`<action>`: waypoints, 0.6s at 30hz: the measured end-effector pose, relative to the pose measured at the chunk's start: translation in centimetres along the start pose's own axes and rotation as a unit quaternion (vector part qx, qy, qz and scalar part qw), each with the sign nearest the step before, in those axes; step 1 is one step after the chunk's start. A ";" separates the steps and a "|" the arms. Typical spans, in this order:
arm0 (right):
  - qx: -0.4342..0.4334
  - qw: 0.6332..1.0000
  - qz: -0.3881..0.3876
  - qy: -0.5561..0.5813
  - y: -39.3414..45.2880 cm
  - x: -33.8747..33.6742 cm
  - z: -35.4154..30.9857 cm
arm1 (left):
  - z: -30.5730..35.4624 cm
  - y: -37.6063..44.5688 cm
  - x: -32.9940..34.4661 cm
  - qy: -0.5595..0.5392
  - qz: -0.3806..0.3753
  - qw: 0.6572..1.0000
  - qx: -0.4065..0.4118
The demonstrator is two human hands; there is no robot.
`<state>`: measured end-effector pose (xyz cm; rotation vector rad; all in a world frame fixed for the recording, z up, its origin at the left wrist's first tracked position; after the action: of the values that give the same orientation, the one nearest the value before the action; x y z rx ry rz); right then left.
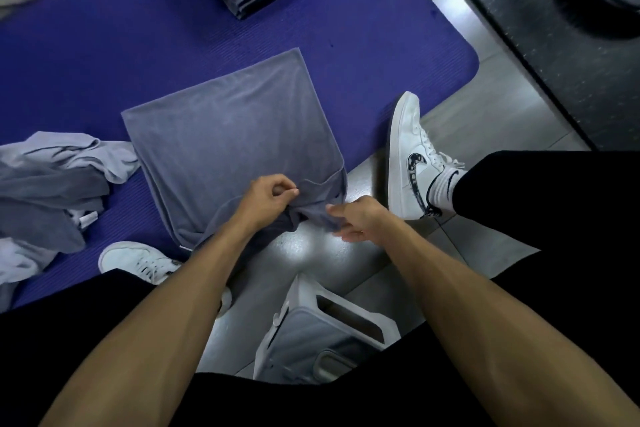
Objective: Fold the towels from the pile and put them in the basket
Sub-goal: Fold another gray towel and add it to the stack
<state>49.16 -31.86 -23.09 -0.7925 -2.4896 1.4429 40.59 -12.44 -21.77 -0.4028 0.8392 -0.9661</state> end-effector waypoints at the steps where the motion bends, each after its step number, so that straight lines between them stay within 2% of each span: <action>1: -0.005 1.000 0.007 0.027 0.0 0.1 0.0 | -0.1 -0.1 0.0 -0.015 0.001 1.000 -0.005; 4: -0.004 0.991 0.024 0.131 -0.1 0.2 0.0 | 0.2 -0.6 0.0 -0.062 -0.006 0.998 -0.011; 8: -0.028 0.971 0.003 0.236 -1.0 -0.4 -1.4 | 2.5 -1.2 -0.7 -0.125 -0.010 0.992 0.003; 13: -0.059 0.960 -0.010 0.274 -1.7 -1.3 -3.2 | 6.8 -2.9 0.6 -0.067 -0.064 0.992 0.081; 18: -0.060 0.960 -0.020 0.272 -2.4 -1.8 -3.8 | 7.6 -3.5 1.7 -0.031 -0.064 0.992 0.107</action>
<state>51.31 -30.84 -18.81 -0.9931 -2.1593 0.9028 44.99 -16.16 -15.48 -0.3029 0.6522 -1.1453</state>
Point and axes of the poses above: each hand's wrist, its own y-axis towards the middle knuckle, its own x-axis out of the palm, z = x × y, the point moved 10 cm from there along y, towards the middle knuckle, and after that the axes turned 13 degrees about -x, right-handed, at the moved point
